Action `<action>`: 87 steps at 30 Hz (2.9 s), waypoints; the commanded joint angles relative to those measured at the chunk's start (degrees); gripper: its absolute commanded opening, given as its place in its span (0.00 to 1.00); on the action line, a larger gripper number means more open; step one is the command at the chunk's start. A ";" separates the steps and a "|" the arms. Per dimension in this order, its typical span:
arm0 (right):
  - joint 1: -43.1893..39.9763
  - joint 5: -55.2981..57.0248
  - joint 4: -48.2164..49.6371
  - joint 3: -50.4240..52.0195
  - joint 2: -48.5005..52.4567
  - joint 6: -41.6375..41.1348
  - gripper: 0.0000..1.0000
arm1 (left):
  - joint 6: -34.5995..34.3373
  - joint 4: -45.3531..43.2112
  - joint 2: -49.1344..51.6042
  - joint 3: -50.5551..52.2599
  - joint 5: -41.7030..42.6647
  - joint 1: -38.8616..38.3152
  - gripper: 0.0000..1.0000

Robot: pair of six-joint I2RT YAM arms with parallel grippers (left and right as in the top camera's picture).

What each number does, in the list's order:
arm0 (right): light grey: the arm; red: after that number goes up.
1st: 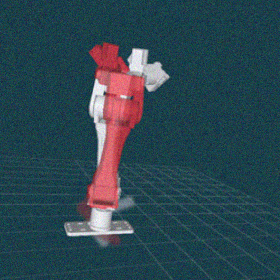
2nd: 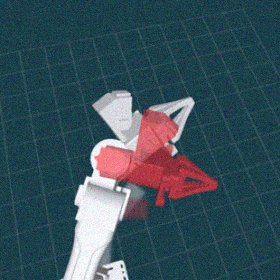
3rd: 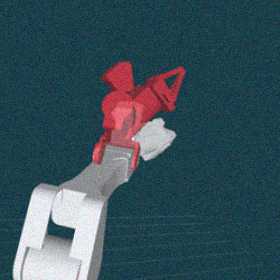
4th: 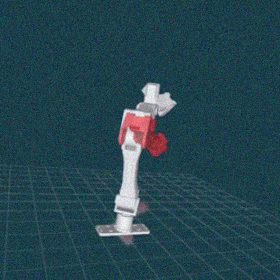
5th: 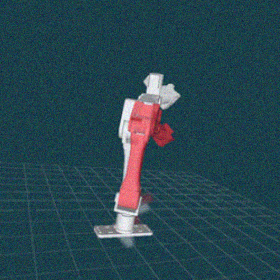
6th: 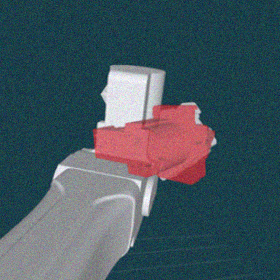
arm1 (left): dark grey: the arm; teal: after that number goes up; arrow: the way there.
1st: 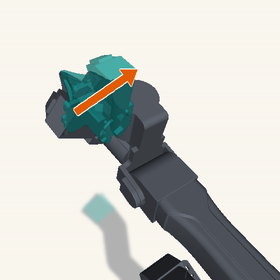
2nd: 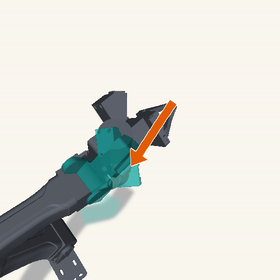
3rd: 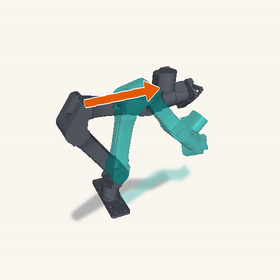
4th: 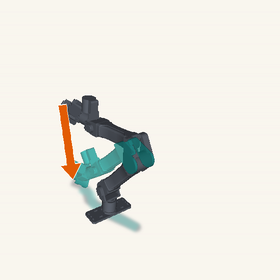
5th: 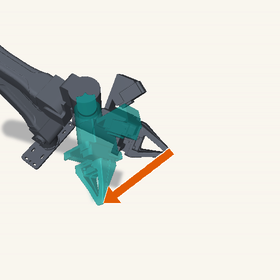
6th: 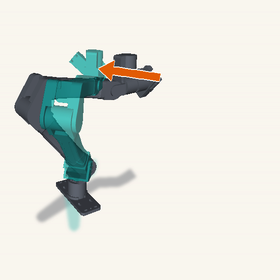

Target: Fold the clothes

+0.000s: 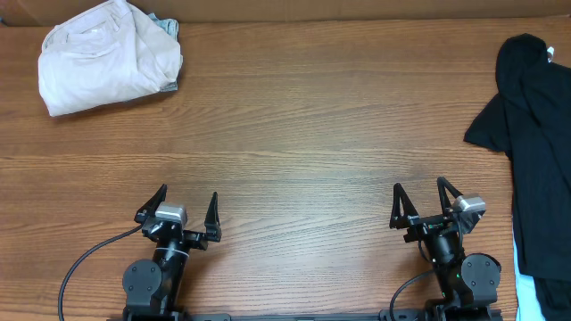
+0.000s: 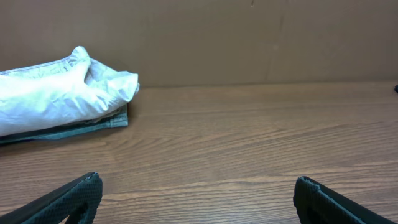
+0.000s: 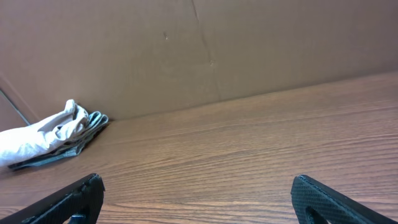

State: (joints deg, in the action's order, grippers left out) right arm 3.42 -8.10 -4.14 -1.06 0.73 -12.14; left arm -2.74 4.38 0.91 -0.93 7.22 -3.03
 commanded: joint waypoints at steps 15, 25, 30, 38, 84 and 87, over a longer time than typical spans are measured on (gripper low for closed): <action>0.20 0.59 0.24 0.61 -0.57 -0.09 1.00 | 1.29 -0.15 -0.66 0.46 -0.59 -0.28 1.00; 0.20 0.59 0.24 0.61 -0.57 -0.09 1.00 | 1.29 -0.15 -0.66 0.46 -0.59 -0.28 1.00; 0.20 0.59 0.24 0.61 -0.57 -0.09 1.00 | 1.29 -0.15 -0.66 0.46 -0.59 -0.28 1.00; 0.20 0.59 0.24 0.61 -0.57 -0.09 1.00 | 1.29 -0.15 -0.66 0.46 -0.59 -0.28 1.00; 0.26 -3.56 2.27 0.61 -0.57 -1.84 1.00 | -11.67 -0.46 -0.31 0.46 2.38 -0.28 1.00; 0.26 -3.56 2.93 0.57 -0.57 -1.81 1.00 | -12.50 -1.44 -0.13 0.44 3.91 -0.28 1.00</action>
State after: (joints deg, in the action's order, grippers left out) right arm 3.42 -10.59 -2.04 -1.06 0.73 -13.37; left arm -10.24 4.16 0.91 -0.93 8.47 -3.03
